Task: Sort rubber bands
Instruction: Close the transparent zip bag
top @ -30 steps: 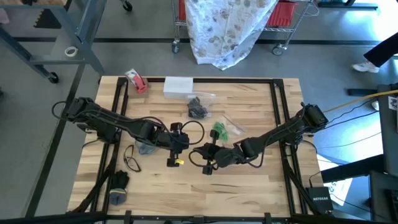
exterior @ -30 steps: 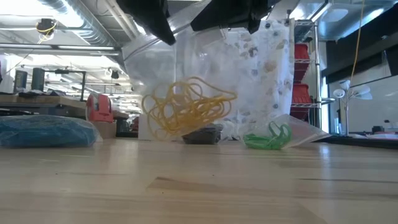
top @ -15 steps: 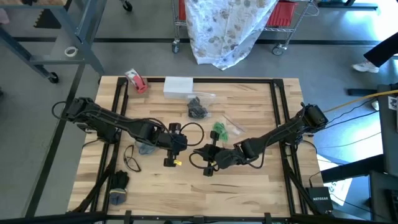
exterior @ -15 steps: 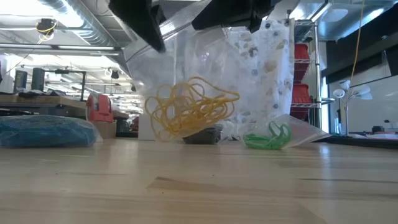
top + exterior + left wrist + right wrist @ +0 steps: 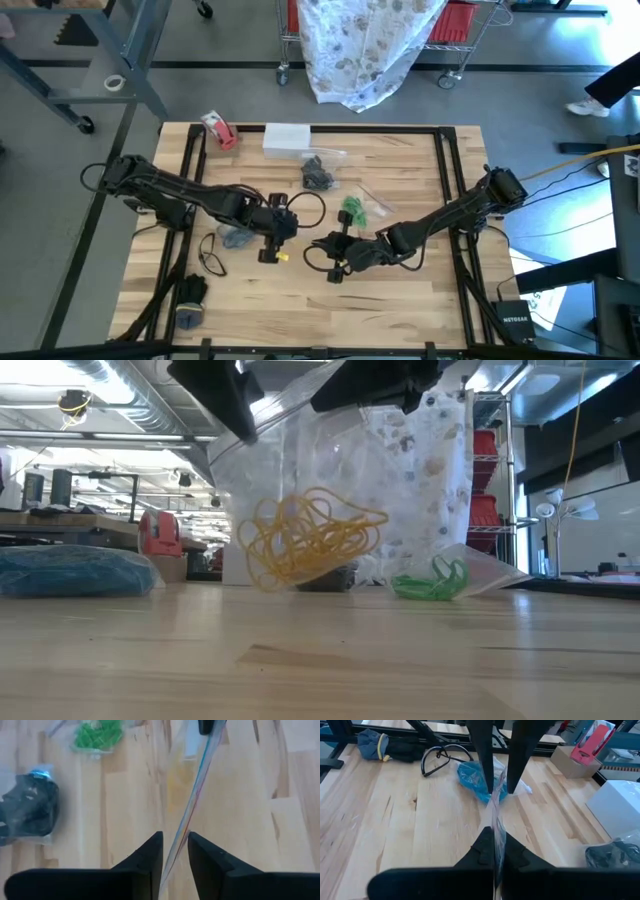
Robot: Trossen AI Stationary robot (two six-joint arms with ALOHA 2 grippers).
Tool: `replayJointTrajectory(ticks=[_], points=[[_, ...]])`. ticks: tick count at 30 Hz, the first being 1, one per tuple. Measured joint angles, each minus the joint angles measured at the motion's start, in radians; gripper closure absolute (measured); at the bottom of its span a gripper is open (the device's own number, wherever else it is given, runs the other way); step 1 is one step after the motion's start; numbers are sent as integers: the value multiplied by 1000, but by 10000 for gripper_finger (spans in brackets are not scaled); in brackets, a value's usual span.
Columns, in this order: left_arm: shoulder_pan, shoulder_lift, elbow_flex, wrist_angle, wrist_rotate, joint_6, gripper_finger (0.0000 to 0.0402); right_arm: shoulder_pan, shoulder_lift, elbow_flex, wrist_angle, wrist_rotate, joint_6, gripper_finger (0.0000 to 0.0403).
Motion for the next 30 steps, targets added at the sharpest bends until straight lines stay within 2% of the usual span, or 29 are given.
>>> replayJointTrajectory(ticks=[4, 7, 15, 24, 30], points=[[21, 0, 0, 9, 67, 23, 325, 0, 0, 0, 0, 0, 0, 403], [28, 2, -2, 15, 78, 26, 335, 0, 0, 0, 0, 0, 0, 403], [19, 2, -8, 25, 81, 45, 397, 0, -1, 0, 2, 0, 0, 403], [19, 13, -10, 51, 111, 46, 400, 0, -1, 0, 3, 0, 0, 403], [20, 13, -10, -11, 107, 40, 378, -1, -1, 0, 3, 0, 1, 403]])
